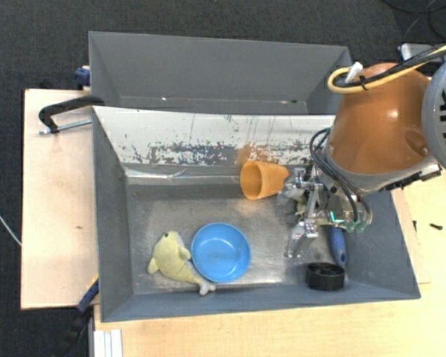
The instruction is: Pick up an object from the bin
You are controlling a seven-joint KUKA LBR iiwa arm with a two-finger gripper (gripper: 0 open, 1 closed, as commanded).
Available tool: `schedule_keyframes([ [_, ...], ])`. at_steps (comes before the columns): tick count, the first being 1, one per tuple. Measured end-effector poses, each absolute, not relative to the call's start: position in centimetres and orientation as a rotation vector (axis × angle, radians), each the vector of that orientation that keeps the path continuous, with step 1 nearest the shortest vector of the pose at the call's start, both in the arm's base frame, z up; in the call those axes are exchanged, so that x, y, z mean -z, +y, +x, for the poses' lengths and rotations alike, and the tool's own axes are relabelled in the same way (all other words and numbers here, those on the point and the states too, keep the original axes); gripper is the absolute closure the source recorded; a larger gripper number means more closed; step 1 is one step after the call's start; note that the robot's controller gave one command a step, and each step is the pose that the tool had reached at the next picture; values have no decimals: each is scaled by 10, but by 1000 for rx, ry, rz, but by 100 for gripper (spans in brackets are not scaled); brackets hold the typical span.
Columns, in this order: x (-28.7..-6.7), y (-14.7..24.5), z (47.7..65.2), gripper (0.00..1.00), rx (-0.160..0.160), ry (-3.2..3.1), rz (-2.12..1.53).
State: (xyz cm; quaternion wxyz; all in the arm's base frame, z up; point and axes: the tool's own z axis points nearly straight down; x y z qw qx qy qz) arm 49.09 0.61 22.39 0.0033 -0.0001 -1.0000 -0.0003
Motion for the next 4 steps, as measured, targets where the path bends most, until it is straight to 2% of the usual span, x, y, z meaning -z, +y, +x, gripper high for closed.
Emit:
schedule_keyframes([
  [1,-72,71,530,0,1,-3084,623],
  [2,-75,71,530,100,3,-3088,621],
  [3,-73,71,529,0,2,-3083,620],
  [4,-75,71,532,100,0,-3094,621],
])
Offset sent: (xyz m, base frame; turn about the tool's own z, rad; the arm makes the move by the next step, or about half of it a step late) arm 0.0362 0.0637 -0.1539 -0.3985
